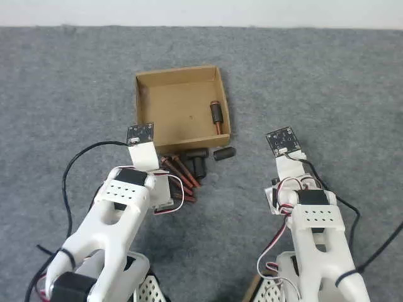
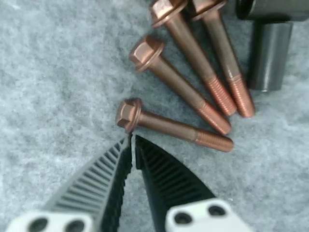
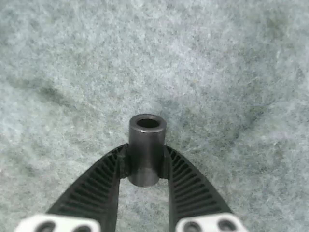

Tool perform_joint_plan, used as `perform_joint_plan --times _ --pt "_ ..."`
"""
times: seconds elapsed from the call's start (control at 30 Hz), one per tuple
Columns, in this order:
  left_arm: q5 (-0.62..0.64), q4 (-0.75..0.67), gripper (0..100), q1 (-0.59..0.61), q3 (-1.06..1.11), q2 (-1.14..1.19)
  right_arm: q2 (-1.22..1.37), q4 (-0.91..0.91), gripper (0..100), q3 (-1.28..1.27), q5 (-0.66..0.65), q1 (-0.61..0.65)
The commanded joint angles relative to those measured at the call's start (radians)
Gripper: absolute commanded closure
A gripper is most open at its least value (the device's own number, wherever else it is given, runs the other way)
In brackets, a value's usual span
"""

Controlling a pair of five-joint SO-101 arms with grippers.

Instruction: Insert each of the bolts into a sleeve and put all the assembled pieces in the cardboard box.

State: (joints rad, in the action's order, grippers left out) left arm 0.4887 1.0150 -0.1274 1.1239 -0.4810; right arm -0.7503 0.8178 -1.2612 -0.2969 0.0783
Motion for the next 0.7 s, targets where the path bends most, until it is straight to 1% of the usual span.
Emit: perform_joint_plan --times 0.0,0.37,0.57,0.67 --pt "-0.005 -0.021 99 0.006 -0.01 0.011 -0.036 -0.007 99.3 0.006 -0.025 -0.007" --pt "-0.005 -0.018 99 0.003 -0.01 0.011 -0.036 -0.007 99.3 0.006 -0.025 -0.007" --pt "-0.003 -0.018 99 -0.077 0.004 0.011 -0.036 -0.007 99.3 0.006 -0.025 -0.005" --pt "-0.003 -0.021 99 -0.075 0.004 0.011 -0.036 -0.007 99.3 0.006 -0.025 -0.005"
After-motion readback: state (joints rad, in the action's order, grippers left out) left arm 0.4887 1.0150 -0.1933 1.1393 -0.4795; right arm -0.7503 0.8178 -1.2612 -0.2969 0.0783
